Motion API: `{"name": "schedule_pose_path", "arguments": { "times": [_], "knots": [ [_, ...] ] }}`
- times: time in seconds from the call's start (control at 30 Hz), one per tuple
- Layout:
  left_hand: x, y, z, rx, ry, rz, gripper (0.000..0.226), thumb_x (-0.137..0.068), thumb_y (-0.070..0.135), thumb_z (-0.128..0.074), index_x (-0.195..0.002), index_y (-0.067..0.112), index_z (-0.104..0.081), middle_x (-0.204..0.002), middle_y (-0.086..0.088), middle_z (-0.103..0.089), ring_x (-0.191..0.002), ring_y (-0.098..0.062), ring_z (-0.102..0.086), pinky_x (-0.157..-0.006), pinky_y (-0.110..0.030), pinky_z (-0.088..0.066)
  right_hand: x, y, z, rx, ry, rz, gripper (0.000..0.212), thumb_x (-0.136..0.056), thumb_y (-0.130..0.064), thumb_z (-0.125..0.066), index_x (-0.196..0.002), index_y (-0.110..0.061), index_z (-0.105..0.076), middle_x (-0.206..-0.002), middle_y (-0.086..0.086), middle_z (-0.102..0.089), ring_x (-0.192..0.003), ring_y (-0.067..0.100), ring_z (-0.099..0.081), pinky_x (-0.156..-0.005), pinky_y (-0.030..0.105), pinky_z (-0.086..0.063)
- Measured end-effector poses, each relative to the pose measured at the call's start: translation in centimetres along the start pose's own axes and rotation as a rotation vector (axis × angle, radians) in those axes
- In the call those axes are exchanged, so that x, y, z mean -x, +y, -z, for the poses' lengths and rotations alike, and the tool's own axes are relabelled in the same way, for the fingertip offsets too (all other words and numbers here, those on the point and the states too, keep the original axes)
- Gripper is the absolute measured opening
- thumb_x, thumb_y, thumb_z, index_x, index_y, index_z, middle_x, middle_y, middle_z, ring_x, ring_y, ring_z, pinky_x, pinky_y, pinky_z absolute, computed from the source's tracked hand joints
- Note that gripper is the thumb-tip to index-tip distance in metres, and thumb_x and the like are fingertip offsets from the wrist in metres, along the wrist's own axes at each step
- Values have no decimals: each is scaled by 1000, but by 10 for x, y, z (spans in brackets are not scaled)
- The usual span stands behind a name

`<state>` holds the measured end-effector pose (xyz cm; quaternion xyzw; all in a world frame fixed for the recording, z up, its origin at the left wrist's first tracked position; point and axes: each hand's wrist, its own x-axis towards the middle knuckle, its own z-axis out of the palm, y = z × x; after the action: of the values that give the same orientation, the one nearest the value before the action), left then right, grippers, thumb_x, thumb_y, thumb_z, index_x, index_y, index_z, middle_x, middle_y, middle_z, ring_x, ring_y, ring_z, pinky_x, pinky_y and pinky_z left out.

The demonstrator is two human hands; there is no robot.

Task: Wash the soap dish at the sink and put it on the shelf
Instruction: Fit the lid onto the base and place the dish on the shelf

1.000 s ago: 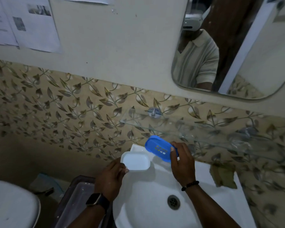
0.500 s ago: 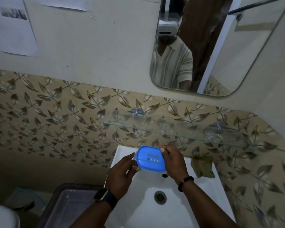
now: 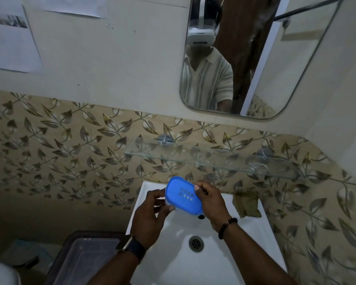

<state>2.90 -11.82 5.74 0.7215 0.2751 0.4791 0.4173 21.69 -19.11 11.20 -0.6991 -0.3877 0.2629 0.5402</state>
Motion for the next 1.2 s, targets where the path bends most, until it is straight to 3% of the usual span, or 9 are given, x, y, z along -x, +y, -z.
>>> {"name": "schedule_pose_path", "arguments": {
  "times": [0.17,0.33,0.47,0.53,0.63,0.83,0.97,1.07,1.2],
  "knots": [
    [-2,7,0,33,12,1,44,-86,45,-71,-126,51,-52,-124,25,-62,-99,-6,-68,-73,-14,-55,4,-2,-1,-43,-5,1,23,-103,-25,-54,-84,-17,-65,-91,4,-69,-83,18,-66,-66,31,-51],
    [0,12,-2,139,11,87,40,-86,51,-69,-124,43,-59,-125,18,-65,-91,-15,-70,-73,-20,-58,0,-2,6,-88,4,-34,20,-102,-21,-56,-92,-12,-70,-102,14,-74,-97,33,-70,-80,51,-58],
    [-9,22,-10,431,67,402,35,-90,55,-62,-97,21,-68,-103,-8,-76,-85,-31,-75,-70,-33,-62,0,1,9,-84,-13,-27,20,-103,-21,-56,-95,-10,-70,-103,18,-72,-93,32,-70,-74,43,-56],
    [-16,24,-10,502,28,554,40,-89,50,-63,-97,11,-67,-97,-14,-78,-83,-33,-77,-69,-37,-62,0,3,10,-85,-26,-19,19,-103,-21,-55,-96,-11,-71,-103,17,-71,-92,28,-70,-73,39,-56],
    [-23,22,-5,581,-47,657,39,-85,43,-72,-103,9,-67,-98,-16,-79,-80,-33,-76,-72,-42,-63,-1,4,14,-108,-42,-37,18,-103,-21,-55,-104,-15,-73,-107,14,-73,-98,31,-71,-81,49,-59],
    [-24,23,-4,640,-54,607,39,-82,38,-74,-108,9,-70,-101,-21,-77,-84,-33,-75,-73,-41,-62,0,3,19,-242,-88,-61,21,-102,-25,-57,-117,-19,-70,-117,12,-73,-106,30,-71,-91,50,-59],
    [-24,29,-5,640,-22,548,38,-89,30,-68,-118,5,-64,-103,-20,-76,-90,-34,-75,-75,-40,-62,7,-5,23,-248,-166,-89,31,-92,-44,-64,-115,-23,-72,-101,5,-78,-83,16,-76,-60,29,-60],
    [-27,31,-4,621,-28,494,30,-95,19,-64,-122,6,-63,-106,-21,-75,-101,-37,-72,-75,-37,-62,8,-10,33,-242,-234,-99,36,-84,-45,-71,-115,-27,-71,-105,5,-78,-92,24,-76,-66,38,-63],
    [-31,39,0,555,-102,382,34,-92,25,-67,-126,19,-66,-119,-9,-74,-112,-28,-69,-83,-37,-61,7,-18,46,-259,-254,-43,41,-84,-30,-75,-124,-22,-67,-112,3,-77,-99,27,-75,-66,40,-64]
  ]
}}
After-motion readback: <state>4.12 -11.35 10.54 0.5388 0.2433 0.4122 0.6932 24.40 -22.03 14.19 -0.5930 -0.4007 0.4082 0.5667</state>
